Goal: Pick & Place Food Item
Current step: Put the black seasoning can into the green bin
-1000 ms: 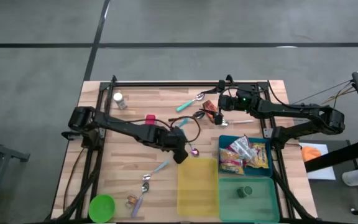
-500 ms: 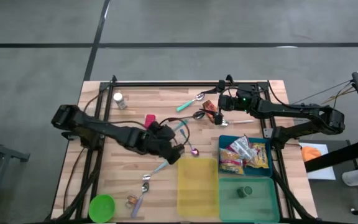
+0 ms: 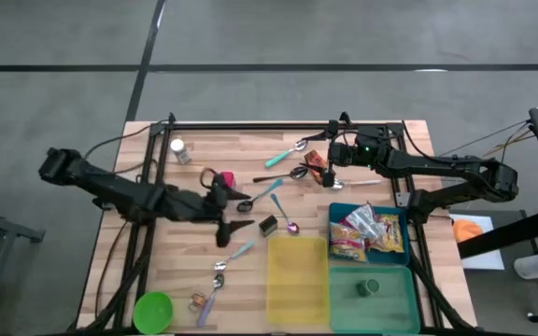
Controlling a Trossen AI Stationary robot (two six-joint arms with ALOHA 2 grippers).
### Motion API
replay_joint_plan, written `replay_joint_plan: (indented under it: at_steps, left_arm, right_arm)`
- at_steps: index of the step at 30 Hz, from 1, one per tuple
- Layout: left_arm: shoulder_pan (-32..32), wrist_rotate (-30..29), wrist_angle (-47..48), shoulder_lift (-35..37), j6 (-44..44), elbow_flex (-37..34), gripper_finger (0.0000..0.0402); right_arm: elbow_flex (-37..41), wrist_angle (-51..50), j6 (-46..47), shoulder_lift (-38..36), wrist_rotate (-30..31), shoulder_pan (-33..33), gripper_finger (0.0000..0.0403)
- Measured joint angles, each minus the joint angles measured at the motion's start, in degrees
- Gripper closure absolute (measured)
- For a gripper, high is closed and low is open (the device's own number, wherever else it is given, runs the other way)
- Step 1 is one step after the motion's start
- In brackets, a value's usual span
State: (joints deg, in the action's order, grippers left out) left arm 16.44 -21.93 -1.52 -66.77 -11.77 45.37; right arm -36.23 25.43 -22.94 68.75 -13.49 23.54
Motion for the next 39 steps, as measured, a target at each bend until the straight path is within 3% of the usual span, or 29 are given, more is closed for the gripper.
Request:
replay_joint_plan:
  at_steps: [3,9,39]
  left_arm:
    - [-2.37,5.28,-3.19,5.29,2.66,-4.44,0.0064]
    - [-3.53,5.95,-2.99,10.05,2.84,-7.69,0.0064]
    - [-3.51,5.94,-2.97,10.41,2.99,-8.27,0.0064]
  right_arm:
    - [0.00,-0.02,0.00,0.00,0.01,-0.01,0.0058]
    - [0.00,0.00,0.00,0.00,0.01,-0.01,0.0058]
    - [0.00,0.00,0.01,0.00,0.00,0.00,0.0058]
